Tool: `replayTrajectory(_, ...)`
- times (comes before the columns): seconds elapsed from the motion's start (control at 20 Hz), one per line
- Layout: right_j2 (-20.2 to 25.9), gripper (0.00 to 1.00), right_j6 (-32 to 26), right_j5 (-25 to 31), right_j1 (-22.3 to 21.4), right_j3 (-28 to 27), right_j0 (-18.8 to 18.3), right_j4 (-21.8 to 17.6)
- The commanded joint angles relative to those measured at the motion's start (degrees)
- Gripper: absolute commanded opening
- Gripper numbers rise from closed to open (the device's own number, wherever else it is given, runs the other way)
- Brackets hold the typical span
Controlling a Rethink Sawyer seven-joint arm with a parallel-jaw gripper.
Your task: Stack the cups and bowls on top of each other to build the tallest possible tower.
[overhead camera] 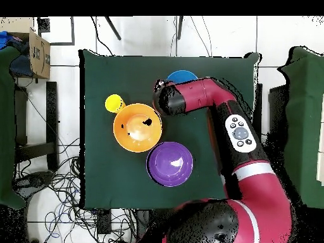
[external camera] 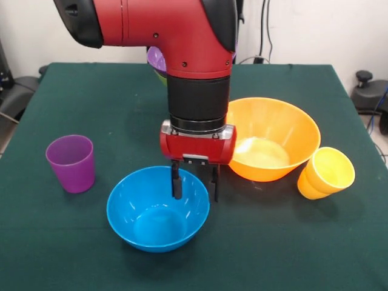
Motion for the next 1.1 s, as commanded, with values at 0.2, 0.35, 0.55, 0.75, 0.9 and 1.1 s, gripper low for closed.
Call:
replayTrajectory(0.2,-2.9,1.0,-0.4,-3.9,3.1,2.7,2.6,-1.9)
replayTrajectory(0.35,-4.2,1.0,-0.1,-4.2,3.9,2.4,3.4,-2.7)
replayTrajectory(0.55,-6.8,1.0,0.4,-4.4,5.0,1.4,4.9,-4.0)
replayTrajectory(0.75,-9.1,1.0,0.6,-3.3,5.3,0.9,6.1,-3.9)
replayTrajectory(0.9,-10.7,1.0,-0.2,-1.7,5.3,0.5,7.1,-3.9)
replayTrajectory(1.1,-12.2,1.0,0.1,-2.8,5.7,0.8,8.0,-3.6)
